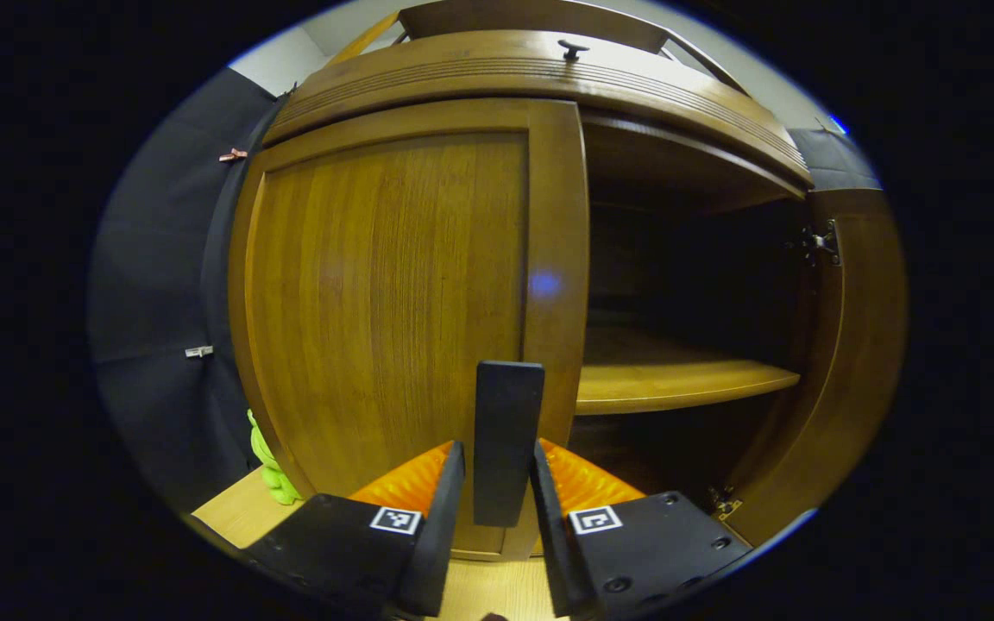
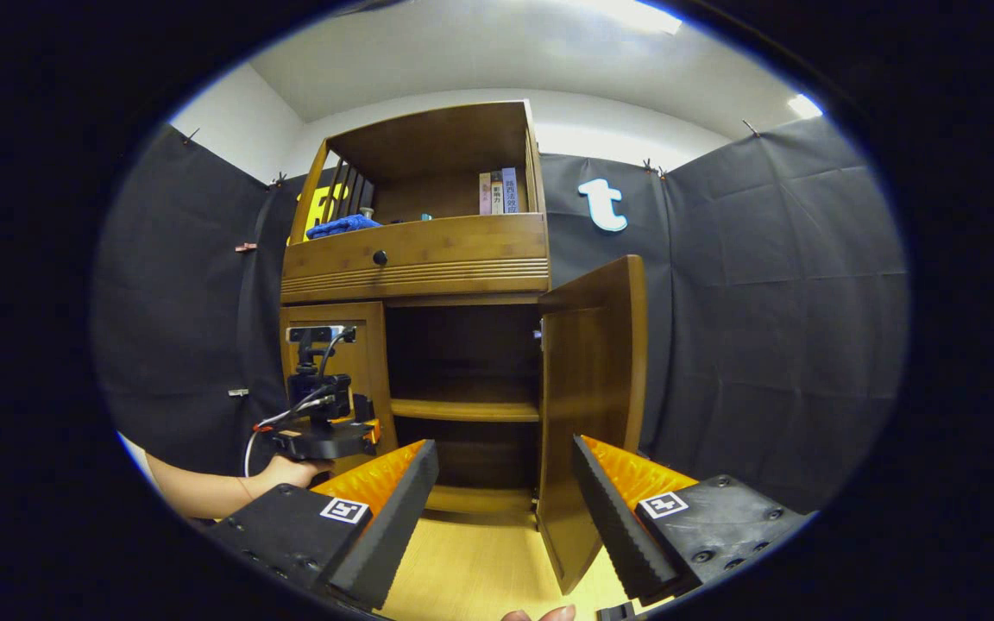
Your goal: Open the right door of the double-door shoe cabinet with the right hand, and open the left door with the left hand.
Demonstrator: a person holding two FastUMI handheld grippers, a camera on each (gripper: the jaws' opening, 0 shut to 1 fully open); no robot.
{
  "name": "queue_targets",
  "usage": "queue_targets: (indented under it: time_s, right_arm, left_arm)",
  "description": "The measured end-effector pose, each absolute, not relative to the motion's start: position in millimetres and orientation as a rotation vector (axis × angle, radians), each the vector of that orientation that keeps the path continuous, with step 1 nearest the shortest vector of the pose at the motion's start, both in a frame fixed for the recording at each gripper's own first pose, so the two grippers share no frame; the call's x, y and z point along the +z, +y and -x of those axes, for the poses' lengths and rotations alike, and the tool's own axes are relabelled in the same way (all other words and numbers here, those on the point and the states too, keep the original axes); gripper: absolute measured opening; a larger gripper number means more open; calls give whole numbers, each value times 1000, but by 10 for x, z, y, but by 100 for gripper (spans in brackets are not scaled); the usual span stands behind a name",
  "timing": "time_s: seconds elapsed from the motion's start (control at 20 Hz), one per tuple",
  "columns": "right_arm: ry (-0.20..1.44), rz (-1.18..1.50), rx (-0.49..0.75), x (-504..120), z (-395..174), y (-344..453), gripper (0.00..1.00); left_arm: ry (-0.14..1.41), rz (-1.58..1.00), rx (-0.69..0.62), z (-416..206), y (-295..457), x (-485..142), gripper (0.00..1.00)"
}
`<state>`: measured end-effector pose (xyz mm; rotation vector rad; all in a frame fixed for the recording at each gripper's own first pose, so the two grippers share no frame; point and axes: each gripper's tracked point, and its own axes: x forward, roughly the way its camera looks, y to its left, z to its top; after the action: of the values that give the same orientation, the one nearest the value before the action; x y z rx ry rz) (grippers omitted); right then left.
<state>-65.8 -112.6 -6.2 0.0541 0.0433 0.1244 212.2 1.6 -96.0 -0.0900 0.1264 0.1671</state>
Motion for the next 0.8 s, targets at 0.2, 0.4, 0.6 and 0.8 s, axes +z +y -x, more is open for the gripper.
queue_targets:
  time_s: [0.2, 0.4, 0.6, 0.8]
  right_arm:
    - [60, -57, 94, -110, 614, -1192, 98]
    - [81, -81, 47, -162, 624, -1321, 98]
    - [85, -103, 22, -182, 706, -1388, 92]
    - [91, -110, 14, -202, 772, -1377, 92]
  left_arm:
    - [147, 66, 181, -2166, 21, -1000, 39]
    - [164, 56, 167, -2145, 38, -1038, 34]
    - [183, 33, 167, -2004, 36, -1038, 30]
    - [186, 36, 134, -1734, 61, -1050, 28]
